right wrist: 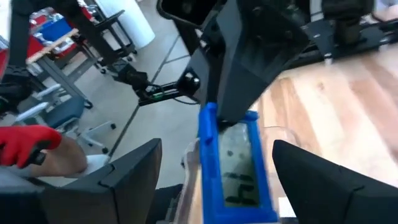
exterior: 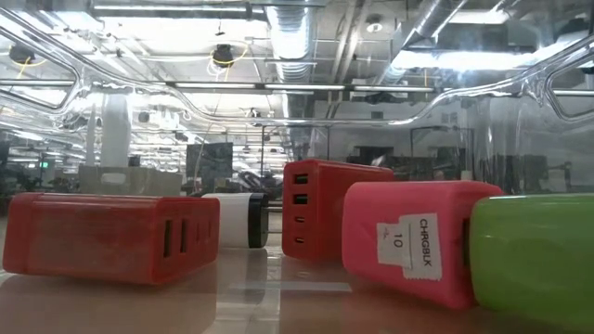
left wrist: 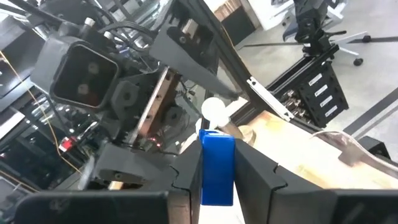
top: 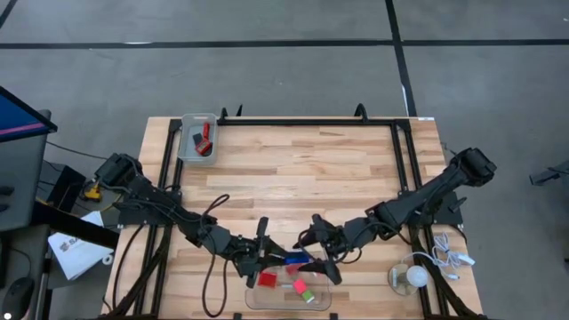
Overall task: Pick & Place Office items
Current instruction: Put the blue digital clock into the gray bin
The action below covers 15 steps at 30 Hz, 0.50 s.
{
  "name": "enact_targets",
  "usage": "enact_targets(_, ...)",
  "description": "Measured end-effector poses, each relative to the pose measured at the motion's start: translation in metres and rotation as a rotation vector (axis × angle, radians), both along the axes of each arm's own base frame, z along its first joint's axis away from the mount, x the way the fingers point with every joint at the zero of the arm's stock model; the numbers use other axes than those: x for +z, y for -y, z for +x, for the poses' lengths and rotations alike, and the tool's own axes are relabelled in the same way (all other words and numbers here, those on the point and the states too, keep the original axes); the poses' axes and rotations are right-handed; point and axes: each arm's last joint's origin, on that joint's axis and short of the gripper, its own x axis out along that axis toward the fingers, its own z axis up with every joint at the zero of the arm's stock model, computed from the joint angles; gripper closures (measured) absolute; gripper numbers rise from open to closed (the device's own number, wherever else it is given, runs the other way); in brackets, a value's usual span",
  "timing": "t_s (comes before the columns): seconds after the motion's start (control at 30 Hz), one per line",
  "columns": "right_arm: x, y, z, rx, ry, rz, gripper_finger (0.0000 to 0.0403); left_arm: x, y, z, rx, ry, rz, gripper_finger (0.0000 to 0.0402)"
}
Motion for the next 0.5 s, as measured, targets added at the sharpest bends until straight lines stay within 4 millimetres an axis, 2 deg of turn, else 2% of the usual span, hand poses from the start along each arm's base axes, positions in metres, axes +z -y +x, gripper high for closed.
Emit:
enact_targets(0.1,0.006,0.003,-0.004,-0.022,0.013,-0.014,0.0104,-0.002,0.001,-0.002,0.01,-0.031,0.019,0.0335)
enact_targets(0.2,0.014,0.01,-0.013,-0.082,0.005,-0.064,0.0104,-0.001,0.0,-0.008,0.114,-0.079,0.043,0.0335)
enact_targets(0.37,0.028,0.021,-0.037,-0.216,-0.029,-0.147,0.0104,0.009,-0.008,-0.03,0.29,-0.177,0.014,0.0335)
enact_targets(0.5,0.033,0.024,-0.057,-0.307,-0.072,-0.179,0.0104,0.013,-0.022,-0.053,0.528,-0.246,-0.074,0.0335)
